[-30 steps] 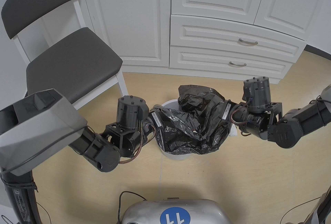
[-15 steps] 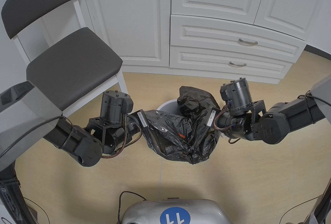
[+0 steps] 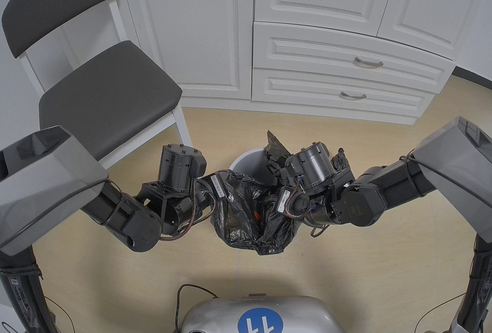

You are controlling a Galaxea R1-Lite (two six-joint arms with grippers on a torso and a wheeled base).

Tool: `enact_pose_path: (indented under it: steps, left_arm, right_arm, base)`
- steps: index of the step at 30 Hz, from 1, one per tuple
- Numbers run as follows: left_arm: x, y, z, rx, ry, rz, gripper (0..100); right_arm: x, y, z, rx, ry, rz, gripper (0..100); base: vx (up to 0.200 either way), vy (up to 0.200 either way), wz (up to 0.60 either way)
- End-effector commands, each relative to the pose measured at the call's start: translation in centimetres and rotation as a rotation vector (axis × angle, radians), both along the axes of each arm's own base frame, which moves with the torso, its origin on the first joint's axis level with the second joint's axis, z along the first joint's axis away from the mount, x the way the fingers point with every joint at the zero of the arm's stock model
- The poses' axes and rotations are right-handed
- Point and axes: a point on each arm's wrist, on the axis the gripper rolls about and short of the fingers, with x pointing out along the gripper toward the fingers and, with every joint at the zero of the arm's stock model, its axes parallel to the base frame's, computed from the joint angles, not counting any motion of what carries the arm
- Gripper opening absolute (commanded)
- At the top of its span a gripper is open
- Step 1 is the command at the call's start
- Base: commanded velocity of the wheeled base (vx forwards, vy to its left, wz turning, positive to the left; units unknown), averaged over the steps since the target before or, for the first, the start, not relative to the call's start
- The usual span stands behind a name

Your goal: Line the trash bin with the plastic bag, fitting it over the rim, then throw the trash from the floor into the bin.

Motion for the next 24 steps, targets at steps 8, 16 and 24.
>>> enact_pose_path:
  steps: [8, 16, 24]
  left_arm:
    - [0.7, -1.3, -2.4, 0.019, 0.036, -0.008, 0]
    - [1.0, -0.9, -0.8, -0.023, 0.003, 0.017, 0]
    - [0.6, 0.1, 2.3, -0.064, -0.05, 0.027, 0]
  right_arm:
    - [1.9, 1.1, -3.9, -0.002, 0.064, -0.034, 0]
    - [2.0, -0.1, -0.7, 0.036, 0.017, -0.06, 0]
    - [0.8, -0.9, 4.8, 0.103, -0.034, -0.087, 0]
  base:
    - [0.0, 0.0, 0.0]
    - [0.0, 0.0, 0.0]
    - [0.0, 0.0, 0.0]
